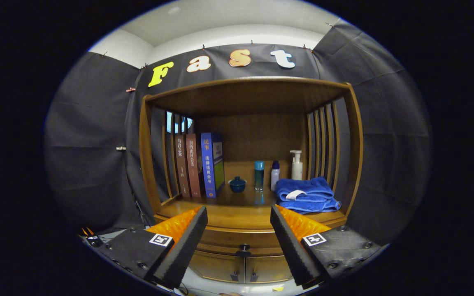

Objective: Pull open the drawer, take out the items inside it, and place them on the countertop above the cabinet.

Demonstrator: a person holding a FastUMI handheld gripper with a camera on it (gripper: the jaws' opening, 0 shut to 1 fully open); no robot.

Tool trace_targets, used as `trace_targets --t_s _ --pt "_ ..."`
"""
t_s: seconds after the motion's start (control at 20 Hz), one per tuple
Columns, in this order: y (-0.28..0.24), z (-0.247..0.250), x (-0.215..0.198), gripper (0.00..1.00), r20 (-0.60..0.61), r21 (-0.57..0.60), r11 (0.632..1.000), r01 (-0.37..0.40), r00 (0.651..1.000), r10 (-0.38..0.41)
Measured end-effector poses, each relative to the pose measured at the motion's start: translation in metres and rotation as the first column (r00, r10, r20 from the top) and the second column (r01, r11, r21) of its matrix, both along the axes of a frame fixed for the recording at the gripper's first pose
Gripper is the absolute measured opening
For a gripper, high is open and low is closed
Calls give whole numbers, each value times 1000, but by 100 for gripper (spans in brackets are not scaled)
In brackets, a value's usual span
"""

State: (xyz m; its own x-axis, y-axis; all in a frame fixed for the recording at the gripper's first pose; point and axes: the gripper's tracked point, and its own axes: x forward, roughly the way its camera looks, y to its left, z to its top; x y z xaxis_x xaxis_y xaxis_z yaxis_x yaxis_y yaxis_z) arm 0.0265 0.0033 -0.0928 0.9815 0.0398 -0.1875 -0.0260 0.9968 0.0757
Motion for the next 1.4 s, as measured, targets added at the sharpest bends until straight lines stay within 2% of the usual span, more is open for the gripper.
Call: trace_targets --t_s 0.4,0.6,0.95,1.15,1.25,1.3,1.4 --pt "2 -87 28 100 -136 30 1000 6 991 -2" --pt "3 -138 43 100 -220 30 999 22 975 -14" --pt "4 -193 52 99 -313 14 1000 26 950 -20" --pt "3 -215 54 86 -362 24 999 37 932 -26" --pt "3 -224 55 74 -377 32 999 37 926 -23" --pt "7 -226 53 62 -388 33 999 28 921 -13" --pt "5 -225 53 50 -386 -4 1000 30 922 -29"
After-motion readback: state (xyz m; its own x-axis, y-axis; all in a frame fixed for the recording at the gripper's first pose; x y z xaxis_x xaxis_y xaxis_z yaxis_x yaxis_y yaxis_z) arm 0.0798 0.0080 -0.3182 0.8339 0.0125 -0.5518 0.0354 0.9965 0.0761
